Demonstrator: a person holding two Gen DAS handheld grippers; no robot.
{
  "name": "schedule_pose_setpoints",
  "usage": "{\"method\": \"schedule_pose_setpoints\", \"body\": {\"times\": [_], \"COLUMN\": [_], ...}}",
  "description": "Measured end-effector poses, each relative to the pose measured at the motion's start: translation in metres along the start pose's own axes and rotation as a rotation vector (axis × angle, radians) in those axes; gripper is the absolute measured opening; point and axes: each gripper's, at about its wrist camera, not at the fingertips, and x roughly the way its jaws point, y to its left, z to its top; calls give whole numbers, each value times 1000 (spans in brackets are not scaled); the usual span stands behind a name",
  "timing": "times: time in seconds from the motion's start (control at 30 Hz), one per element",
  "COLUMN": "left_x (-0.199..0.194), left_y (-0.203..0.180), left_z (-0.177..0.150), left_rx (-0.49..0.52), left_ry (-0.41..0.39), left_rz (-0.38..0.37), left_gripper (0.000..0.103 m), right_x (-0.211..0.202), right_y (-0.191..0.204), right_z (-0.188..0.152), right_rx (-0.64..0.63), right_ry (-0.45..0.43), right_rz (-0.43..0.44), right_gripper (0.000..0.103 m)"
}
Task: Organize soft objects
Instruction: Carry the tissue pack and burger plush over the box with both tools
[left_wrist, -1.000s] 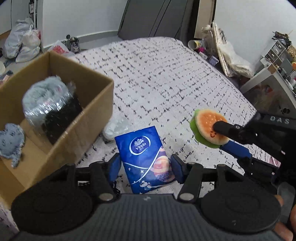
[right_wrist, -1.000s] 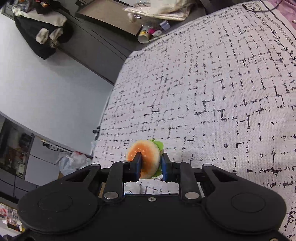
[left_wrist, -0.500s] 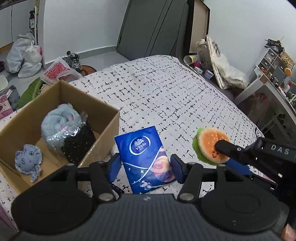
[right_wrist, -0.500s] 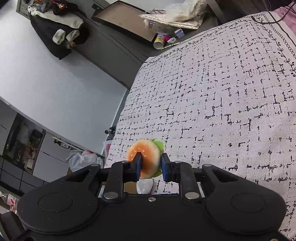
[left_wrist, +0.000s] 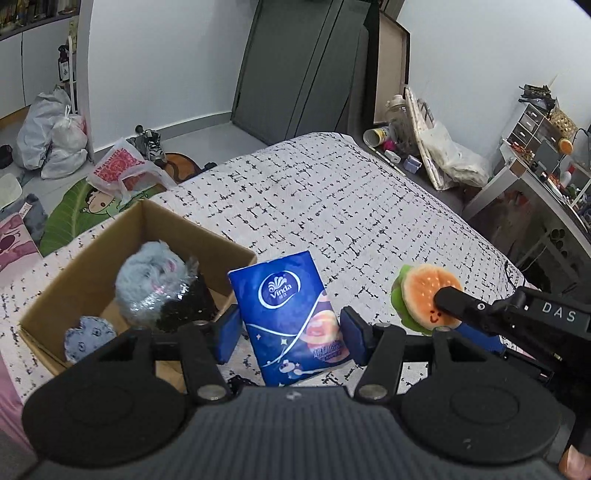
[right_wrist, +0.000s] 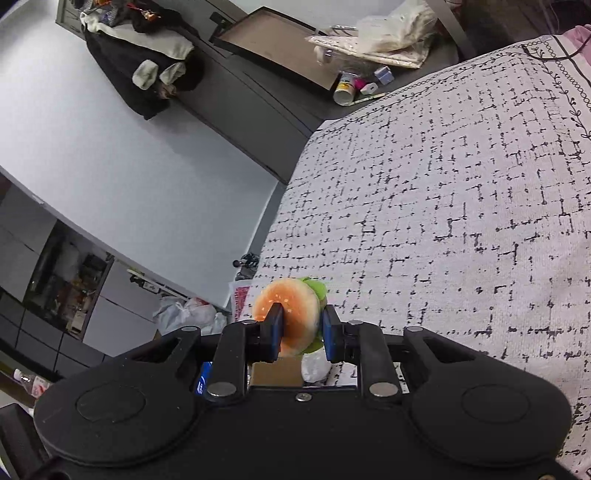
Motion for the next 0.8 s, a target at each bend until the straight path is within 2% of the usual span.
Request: {"method": "schedule_pose_setpoints", "body": {"times": [0.5,0.8], "left_x": [-21,-23], "left_y": [42,80], "left_z": [15,22], "left_rx": [-34,-74], "left_ry": [-10,0], "left_rz": [36,61], "left_gripper": [57,57], "right_x": [9,28], "right_y": [33,58], "right_z": [-18,-41], "right_rx": [-70,-125], "right_ry": [28,91], "right_rz": [53,67], "right_gripper": [22,22]}}
